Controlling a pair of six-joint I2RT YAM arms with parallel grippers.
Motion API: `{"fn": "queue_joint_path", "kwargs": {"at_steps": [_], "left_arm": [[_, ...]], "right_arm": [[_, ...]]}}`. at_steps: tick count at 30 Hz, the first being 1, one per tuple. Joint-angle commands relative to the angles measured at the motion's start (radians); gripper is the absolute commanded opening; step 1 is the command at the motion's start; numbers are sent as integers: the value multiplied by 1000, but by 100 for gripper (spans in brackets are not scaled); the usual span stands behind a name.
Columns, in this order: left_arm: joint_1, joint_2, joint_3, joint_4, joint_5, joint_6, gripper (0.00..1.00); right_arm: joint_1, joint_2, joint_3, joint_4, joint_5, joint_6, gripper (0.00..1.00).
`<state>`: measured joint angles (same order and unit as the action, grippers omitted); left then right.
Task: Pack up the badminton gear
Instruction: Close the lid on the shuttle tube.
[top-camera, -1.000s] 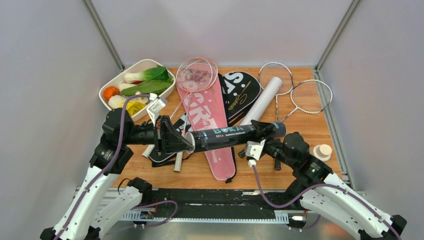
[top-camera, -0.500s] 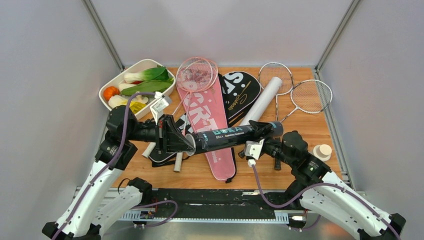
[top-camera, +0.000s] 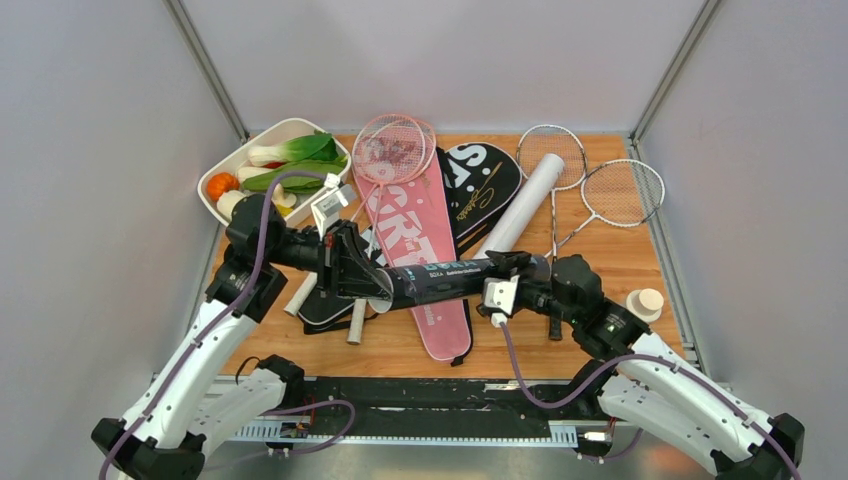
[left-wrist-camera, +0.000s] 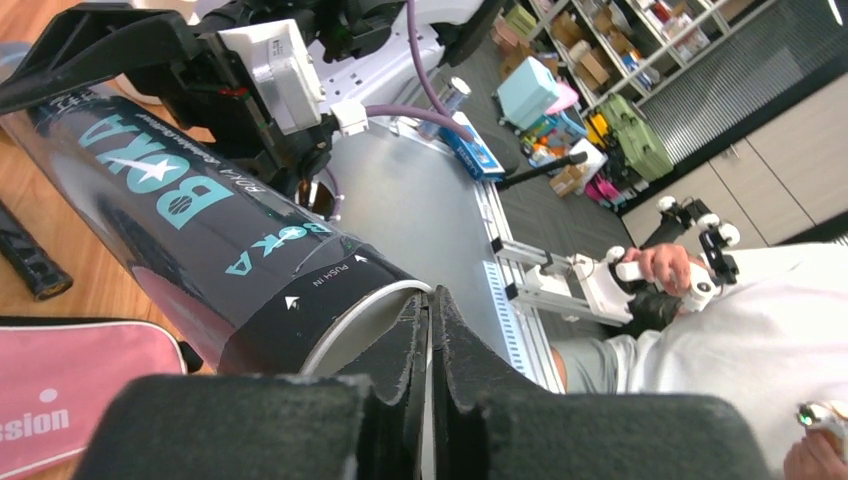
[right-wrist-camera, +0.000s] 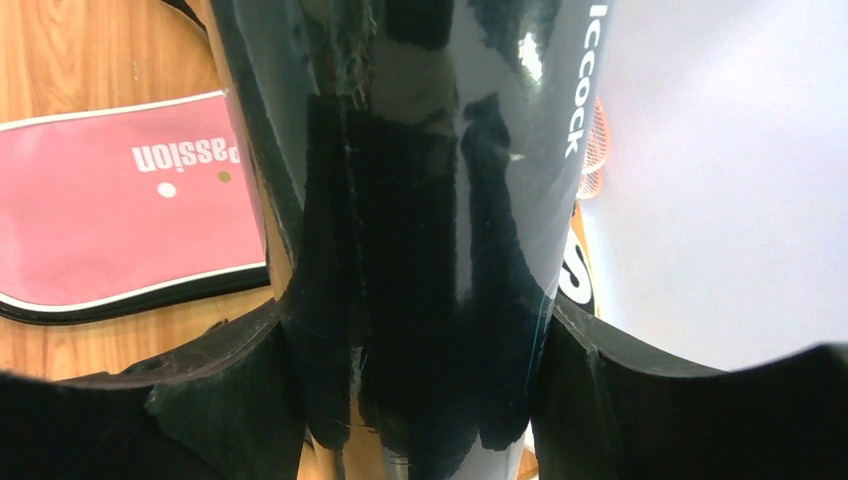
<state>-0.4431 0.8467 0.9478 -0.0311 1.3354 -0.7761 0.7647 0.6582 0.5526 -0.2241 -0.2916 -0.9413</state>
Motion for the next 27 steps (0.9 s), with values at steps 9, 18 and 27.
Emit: {"fn": "queue_joint_path", "kwargs": {"at_steps": [9, 18, 27], "left_arm": [[7, 101, 218, -94, -194, 108, 43], [6, 111, 425, -175, -421, 107, 36], [7, 77, 372, -279, -525, 202, 7]], "right_arm": [[27, -2, 33, 215, -226, 114, 0], [27, 30, 4, 292, -194, 259, 0], [27, 77, 39, 311, -142, 348, 0]]}}
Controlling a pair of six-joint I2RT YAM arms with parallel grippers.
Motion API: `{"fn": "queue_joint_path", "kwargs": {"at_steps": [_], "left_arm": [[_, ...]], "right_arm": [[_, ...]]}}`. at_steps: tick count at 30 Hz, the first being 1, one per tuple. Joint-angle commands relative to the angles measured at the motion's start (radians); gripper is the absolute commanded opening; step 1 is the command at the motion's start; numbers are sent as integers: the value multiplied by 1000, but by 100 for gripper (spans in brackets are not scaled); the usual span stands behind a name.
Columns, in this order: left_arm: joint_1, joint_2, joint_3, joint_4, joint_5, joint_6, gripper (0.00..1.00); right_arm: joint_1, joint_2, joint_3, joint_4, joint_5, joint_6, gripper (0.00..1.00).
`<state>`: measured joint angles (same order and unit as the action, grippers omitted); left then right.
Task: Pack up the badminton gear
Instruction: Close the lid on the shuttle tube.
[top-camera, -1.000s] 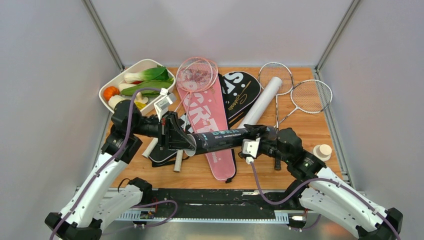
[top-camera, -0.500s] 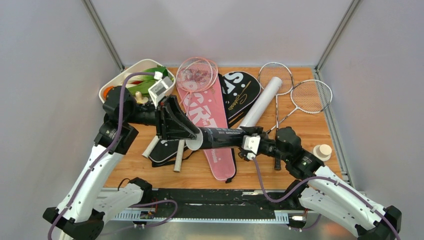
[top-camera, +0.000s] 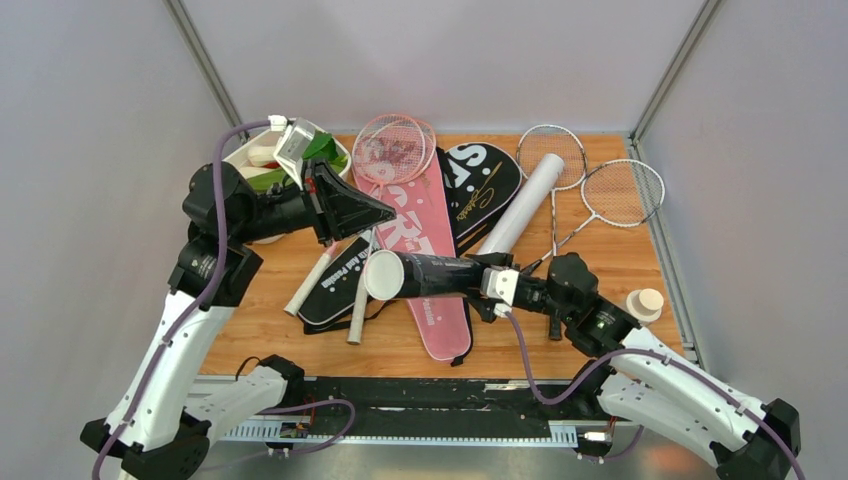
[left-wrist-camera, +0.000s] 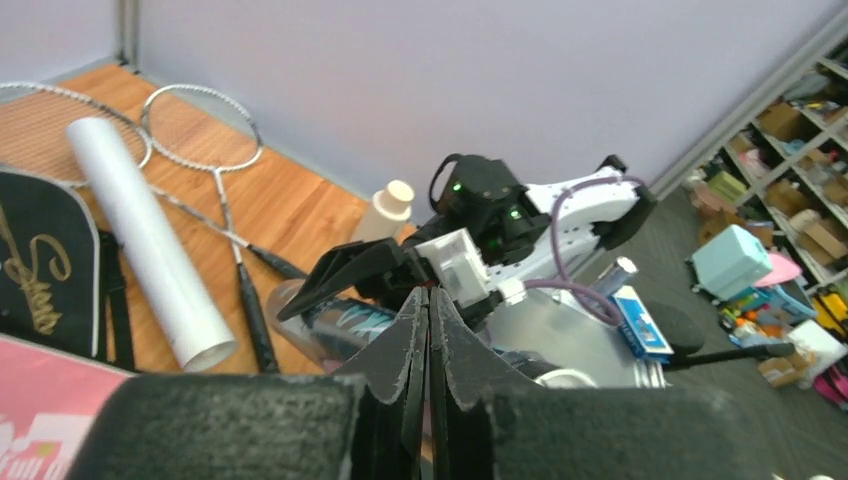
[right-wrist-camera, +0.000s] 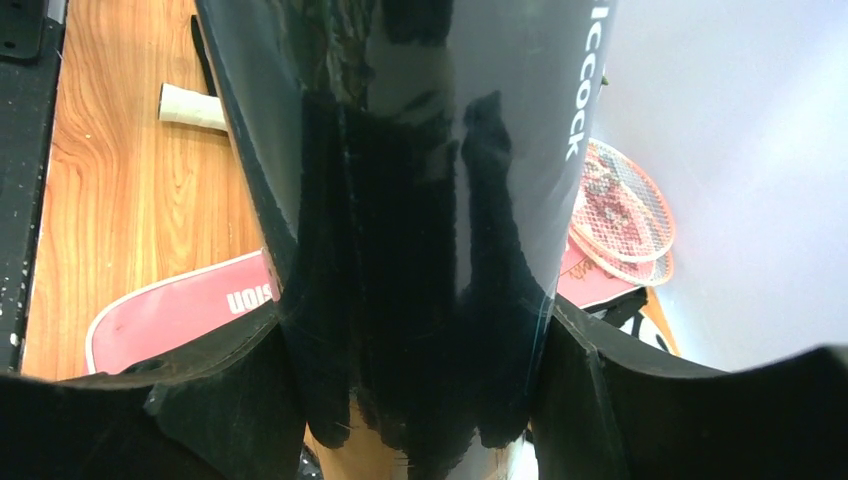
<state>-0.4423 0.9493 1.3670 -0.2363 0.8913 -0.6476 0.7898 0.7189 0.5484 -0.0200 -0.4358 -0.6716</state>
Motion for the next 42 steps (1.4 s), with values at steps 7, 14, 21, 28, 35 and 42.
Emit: {"fn": "queue_joint_path", "kwargs": {"at_steps": [7, 14, 21, 28, 35, 42], "left_arm": [[6, -88, -78, -236, -305, 209, 16], [5, -25, 221, -408, -682, 238, 26], [6, -8, 310, -347, -441, 159, 6], [5, 12, 184, -231, -281, 108, 0], [4, 20, -114, -108, -235, 102, 0], [2, -46, -106, -177, -312, 116, 0]], "right_arm": [[2, 51, 69, 106, 4, 120, 0], [2, 68, 80, 129, 69, 323, 0], [3, 137, 108, 114, 165, 512, 0], [3, 164, 139, 99, 129, 504, 0], [11, 151, 157, 94, 93, 464, 0], [10, 173, 150, 96, 116, 446, 0]]}}
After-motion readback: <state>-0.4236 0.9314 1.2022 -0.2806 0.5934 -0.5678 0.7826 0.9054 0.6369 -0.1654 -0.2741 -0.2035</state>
